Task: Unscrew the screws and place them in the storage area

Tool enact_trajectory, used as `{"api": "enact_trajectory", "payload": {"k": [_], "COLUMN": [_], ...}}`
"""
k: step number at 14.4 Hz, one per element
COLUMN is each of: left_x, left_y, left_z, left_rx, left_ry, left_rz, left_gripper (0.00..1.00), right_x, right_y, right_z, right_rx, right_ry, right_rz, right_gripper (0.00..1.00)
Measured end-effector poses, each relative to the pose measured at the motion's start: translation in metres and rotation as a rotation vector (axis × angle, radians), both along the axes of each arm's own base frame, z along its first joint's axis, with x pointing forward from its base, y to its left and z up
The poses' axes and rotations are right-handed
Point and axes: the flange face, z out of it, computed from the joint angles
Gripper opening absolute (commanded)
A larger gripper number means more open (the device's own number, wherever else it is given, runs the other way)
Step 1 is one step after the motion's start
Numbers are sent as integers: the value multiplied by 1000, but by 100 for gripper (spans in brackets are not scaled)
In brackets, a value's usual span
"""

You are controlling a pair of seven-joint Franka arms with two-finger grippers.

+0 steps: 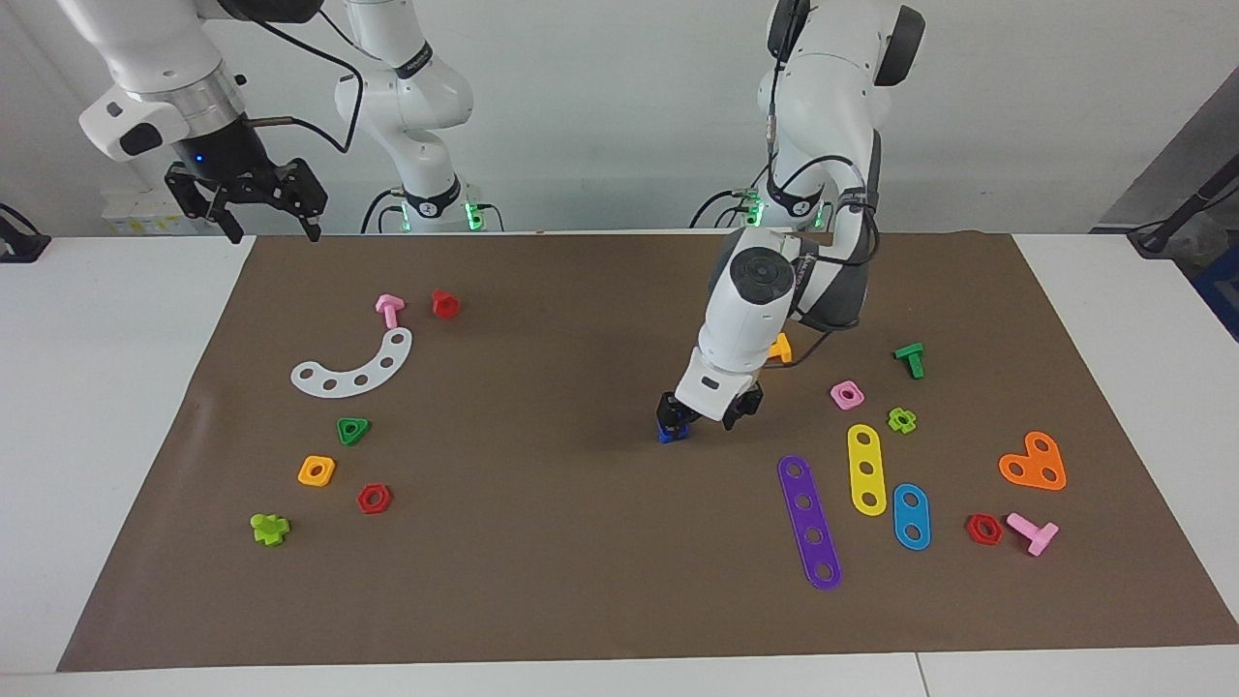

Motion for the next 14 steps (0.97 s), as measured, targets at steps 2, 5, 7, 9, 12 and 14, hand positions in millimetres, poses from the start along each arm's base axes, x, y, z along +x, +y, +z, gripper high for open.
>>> {"api": "enact_trajectory", "payload": {"k": [2, 5, 7, 9, 12, 14], "left_x": [-5, -9, -16, -22, -24, -25], "left_y": [-4, -10, -18, -24, -24, -24], "left_z": [-8, -13, -19, -24, -30, -33], "left_rx": [2, 0, -2, 1, 0, -7], "left_ry": [4, 0, -3, 3, 0, -12], "left_rz": [-7, -14, -23, -27, -26, -26], "left_gripper": [89, 86, 84, 82, 80, 77], "right_x": [0, 0, 0, 0, 0, 0], "right_y": [0, 0, 0, 0, 0, 0], "right_z": [0, 0, 0, 0, 0, 0], "right_rx": [0, 0, 0, 0, 0, 0], "right_ry": [0, 0, 0, 0, 0, 0], "right_rz": [0, 0, 0, 0, 0, 0], "right_gripper": [100, 100, 100, 100, 100, 100]}}
